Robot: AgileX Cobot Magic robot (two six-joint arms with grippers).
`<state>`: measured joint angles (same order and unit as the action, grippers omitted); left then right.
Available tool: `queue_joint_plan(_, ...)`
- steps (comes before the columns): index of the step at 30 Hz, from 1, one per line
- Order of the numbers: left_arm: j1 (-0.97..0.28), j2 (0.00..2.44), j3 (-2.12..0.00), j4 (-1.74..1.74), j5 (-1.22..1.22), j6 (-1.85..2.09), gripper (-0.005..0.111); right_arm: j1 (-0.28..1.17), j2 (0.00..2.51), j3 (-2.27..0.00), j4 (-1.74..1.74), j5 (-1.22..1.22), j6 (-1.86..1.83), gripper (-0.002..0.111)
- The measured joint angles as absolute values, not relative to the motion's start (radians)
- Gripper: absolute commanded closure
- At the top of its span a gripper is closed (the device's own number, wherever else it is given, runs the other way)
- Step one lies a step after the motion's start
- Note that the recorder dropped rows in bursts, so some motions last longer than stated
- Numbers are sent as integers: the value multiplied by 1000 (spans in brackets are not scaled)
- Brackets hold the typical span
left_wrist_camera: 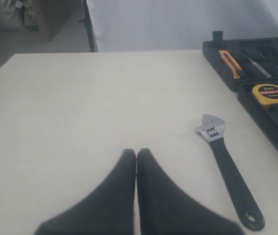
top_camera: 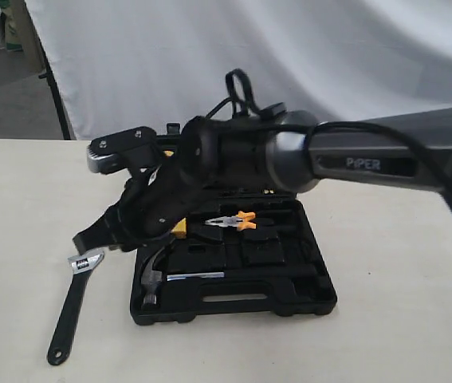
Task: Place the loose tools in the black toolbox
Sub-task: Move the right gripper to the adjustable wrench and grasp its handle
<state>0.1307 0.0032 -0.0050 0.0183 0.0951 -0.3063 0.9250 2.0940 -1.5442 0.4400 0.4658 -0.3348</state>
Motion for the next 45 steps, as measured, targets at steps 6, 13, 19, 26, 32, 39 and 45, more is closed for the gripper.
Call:
queue_joint_plan(6,131,3,-5,18,95,-306,106,1006,2247,-1733,436,576,-333,44)
queue_joint_plan(13,131,3,-5,18,95,-306,106,1018,2375,-1915,305,669,-232,44)
queue_joint_plan(19,131,3,-5,18,95,-306,106,1022,2466,-2035,170,749,-69,44)
queue_joint_plan(26,131,3,-5,18,95,-306,106,1057,2522,-2121,121,759,-11,44)
queue_joint_plan(32,131,3,-5,18,95,-306,106,1067,2542,-2158,30,812,42,47)
queue_joint_plan(39,131,3,-5,18,95,-306,106,1112,2541,-2162,0,853,8,99)
queue_joint_plan(45,131,3,-5,18,95,-306,106,1172,2532,-2166,-30,928,-10,109)
